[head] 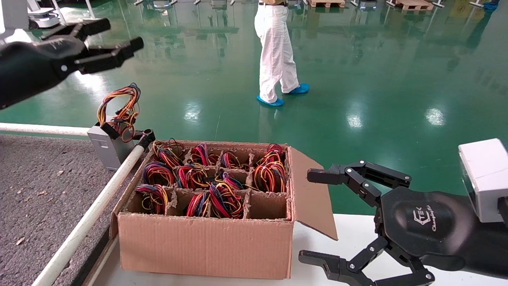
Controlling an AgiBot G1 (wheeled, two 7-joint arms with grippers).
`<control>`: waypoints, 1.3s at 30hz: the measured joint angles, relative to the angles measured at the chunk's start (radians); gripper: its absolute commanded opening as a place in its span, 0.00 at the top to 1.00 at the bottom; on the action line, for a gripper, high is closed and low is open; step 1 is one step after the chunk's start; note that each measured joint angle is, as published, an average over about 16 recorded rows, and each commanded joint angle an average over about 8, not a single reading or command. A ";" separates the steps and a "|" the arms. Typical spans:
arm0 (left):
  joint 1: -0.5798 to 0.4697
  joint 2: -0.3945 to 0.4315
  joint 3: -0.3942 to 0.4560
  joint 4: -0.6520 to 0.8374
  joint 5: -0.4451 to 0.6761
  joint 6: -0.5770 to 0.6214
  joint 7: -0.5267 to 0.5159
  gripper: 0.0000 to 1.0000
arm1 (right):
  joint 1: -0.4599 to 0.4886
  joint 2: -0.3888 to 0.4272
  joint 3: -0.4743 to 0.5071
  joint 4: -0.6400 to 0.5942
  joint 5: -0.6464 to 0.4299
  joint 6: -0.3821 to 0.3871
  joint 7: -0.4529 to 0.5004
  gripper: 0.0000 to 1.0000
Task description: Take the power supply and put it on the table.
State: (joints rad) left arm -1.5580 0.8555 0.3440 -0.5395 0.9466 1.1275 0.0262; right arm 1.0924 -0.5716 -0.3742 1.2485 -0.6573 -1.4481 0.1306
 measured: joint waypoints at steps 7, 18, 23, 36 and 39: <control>0.102 -0.051 -0.014 -0.157 -0.045 0.077 -0.045 0.00 | 0.000 0.000 0.000 0.000 0.000 0.000 0.000 0.00; 0.261 -0.132 -0.035 -0.402 -0.117 0.199 -0.116 0.00 | 0.000 0.000 0.000 0.000 0.000 0.000 0.000 0.00; 0.334 -0.169 -0.045 -0.514 -0.149 0.254 -0.148 0.00 | 0.000 0.000 0.000 0.000 0.000 0.000 0.000 0.00; 0.484 -0.244 -0.065 -0.745 -0.217 0.369 -0.212 0.00 | 0.000 0.000 0.000 0.000 0.000 0.000 0.000 0.00; 0.497 -0.251 -0.067 -0.766 -0.223 0.379 -0.217 0.00 | 0.000 0.000 0.000 0.000 0.000 0.000 0.000 0.00</control>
State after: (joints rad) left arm -1.0611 0.6045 0.2773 -1.3051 0.7236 1.5063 -0.1907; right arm 1.0922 -0.5714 -0.3742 1.2483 -0.6571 -1.4479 0.1305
